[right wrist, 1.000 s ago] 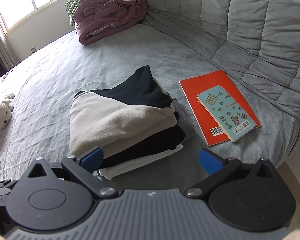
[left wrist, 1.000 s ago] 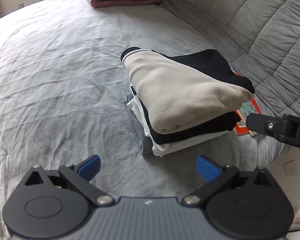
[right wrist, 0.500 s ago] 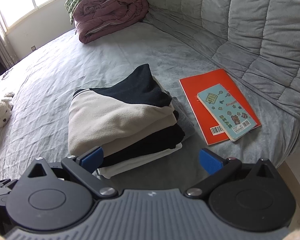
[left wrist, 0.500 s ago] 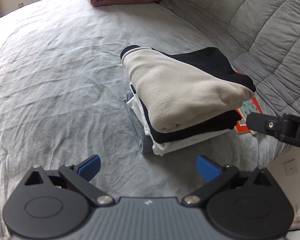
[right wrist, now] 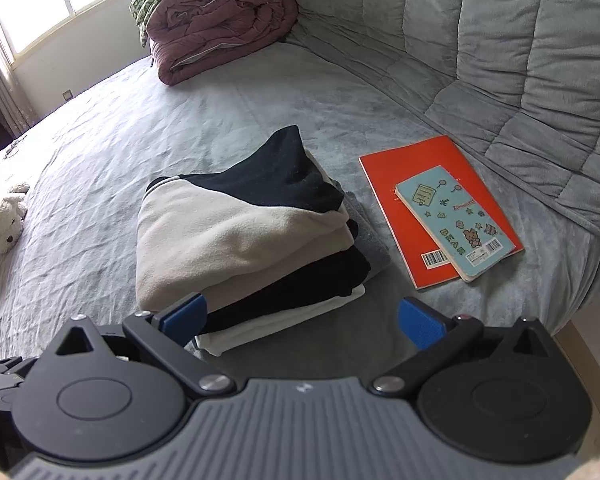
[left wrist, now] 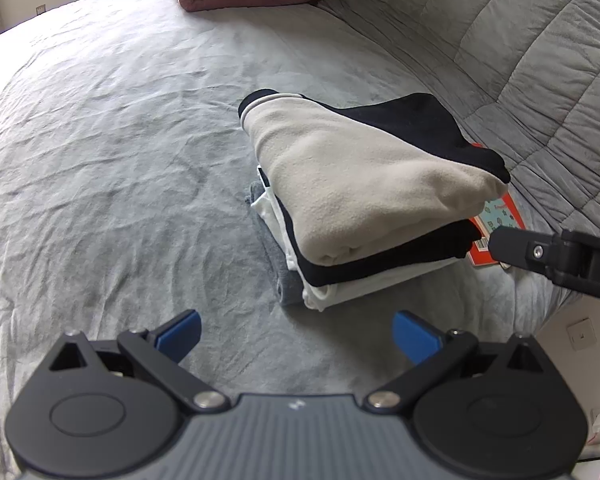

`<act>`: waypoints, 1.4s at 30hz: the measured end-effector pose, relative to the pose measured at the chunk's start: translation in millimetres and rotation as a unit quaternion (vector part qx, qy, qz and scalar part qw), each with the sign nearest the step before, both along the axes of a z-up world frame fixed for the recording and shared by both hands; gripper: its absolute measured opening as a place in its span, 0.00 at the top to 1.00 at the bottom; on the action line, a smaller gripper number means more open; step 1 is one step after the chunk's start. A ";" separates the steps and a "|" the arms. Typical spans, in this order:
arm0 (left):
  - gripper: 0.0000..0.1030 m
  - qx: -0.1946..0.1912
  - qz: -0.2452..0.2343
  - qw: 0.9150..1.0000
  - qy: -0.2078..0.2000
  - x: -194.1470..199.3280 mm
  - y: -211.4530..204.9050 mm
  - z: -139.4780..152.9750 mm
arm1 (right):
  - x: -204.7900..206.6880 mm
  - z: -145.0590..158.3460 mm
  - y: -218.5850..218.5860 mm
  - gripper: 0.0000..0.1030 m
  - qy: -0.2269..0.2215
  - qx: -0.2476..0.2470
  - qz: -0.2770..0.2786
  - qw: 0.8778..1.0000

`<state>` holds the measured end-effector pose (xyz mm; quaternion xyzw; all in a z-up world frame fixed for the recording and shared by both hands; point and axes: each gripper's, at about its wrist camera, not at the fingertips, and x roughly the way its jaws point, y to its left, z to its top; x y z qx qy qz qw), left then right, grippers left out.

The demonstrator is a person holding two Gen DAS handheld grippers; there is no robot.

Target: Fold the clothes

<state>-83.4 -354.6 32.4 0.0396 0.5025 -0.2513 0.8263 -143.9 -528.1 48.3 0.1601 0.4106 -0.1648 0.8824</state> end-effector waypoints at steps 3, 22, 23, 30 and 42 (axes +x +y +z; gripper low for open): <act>0.01 -0.001 0.001 1.000 0.000 -0.4 0.3 0.9 | -0.1 0.7 0.3 0.00 0.000 -0.001 0.000 1.000; 0.01 -0.007 -0.003 1.000 0.002 -1.5 2.1 4.8 | 0.0 6.7 4.0 0.00 0.001 -0.007 0.003 1.000; 0.01 -0.007 -0.004 1.000 0.002 -1.5 2.1 5.0 | 0.2 6.9 3.8 0.00 0.001 -0.008 0.003 1.000; 0.01 -0.009 -0.004 1.000 0.003 -1.5 2.9 5.6 | 0.3 9.1 5.8 0.00 0.001 -0.011 0.004 1.000; 0.01 -0.013 -0.007 1.000 0.004 -2.1 7.9 8.0 | -0.9 10.8 8.5 0.00 0.001 -0.012 0.002 1.000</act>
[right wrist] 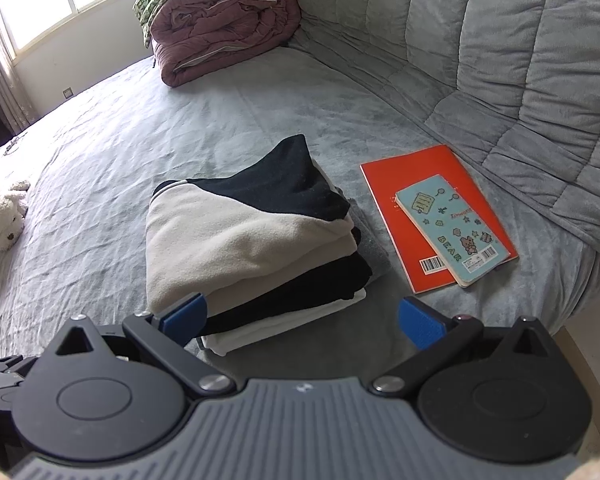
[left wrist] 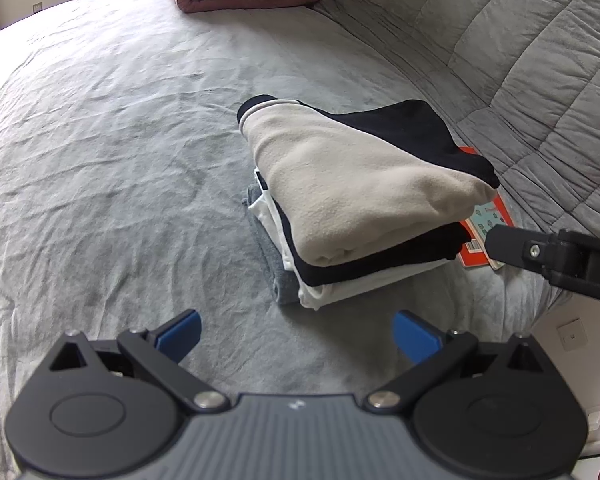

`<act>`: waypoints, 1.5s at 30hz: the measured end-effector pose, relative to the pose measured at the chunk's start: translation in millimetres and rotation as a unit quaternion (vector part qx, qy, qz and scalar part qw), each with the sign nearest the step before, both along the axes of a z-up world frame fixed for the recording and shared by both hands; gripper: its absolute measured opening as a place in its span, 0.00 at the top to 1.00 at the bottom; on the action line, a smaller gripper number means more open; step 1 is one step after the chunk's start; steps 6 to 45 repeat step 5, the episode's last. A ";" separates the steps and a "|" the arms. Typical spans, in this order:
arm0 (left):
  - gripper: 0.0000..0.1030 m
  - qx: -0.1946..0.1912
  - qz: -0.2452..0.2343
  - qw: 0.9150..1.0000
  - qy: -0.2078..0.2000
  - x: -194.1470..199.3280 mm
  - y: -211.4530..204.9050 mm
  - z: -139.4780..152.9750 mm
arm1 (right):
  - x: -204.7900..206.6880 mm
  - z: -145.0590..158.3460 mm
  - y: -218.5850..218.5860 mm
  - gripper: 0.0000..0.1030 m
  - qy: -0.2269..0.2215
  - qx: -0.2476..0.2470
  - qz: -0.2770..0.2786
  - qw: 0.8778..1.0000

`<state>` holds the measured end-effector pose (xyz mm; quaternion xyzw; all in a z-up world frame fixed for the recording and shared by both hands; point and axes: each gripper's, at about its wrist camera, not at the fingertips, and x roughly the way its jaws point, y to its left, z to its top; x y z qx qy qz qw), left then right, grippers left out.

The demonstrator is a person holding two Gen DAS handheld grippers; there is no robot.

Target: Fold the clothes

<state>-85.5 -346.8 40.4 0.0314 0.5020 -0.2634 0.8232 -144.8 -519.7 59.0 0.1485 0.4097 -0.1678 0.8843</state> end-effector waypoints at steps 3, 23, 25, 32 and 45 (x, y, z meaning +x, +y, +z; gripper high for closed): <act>0.01 -0.006 -0.006 1.000 -0.003 -2.9 4.7 2.8 | -3.8 1.6 3.7 0.00 -0.005 0.000 0.002 1.000; 0.01 -0.012 -0.010 1.000 -0.007 -5.2 8.9 4.6 | -7.1 3.1 7.7 0.00 -0.011 0.000 0.007 1.000; 0.01 -0.012 -0.010 1.000 -0.007 -5.2 8.9 4.6 | -7.1 3.1 7.7 0.00 -0.011 0.000 0.007 1.000; 0.01 -0.012 -0.010 1.000 -0.007 -5.2 8.9 4.6 | -7.1 3.1 7.7 0.00 -0.011 0.000 0.007 1.000; 0.01 -0.012 -0.010 1.000 -0.007 -5.2 8.9 4.6 | -7.1 3.1 7.7 0.00 -0.011 0.000 0.007 1.000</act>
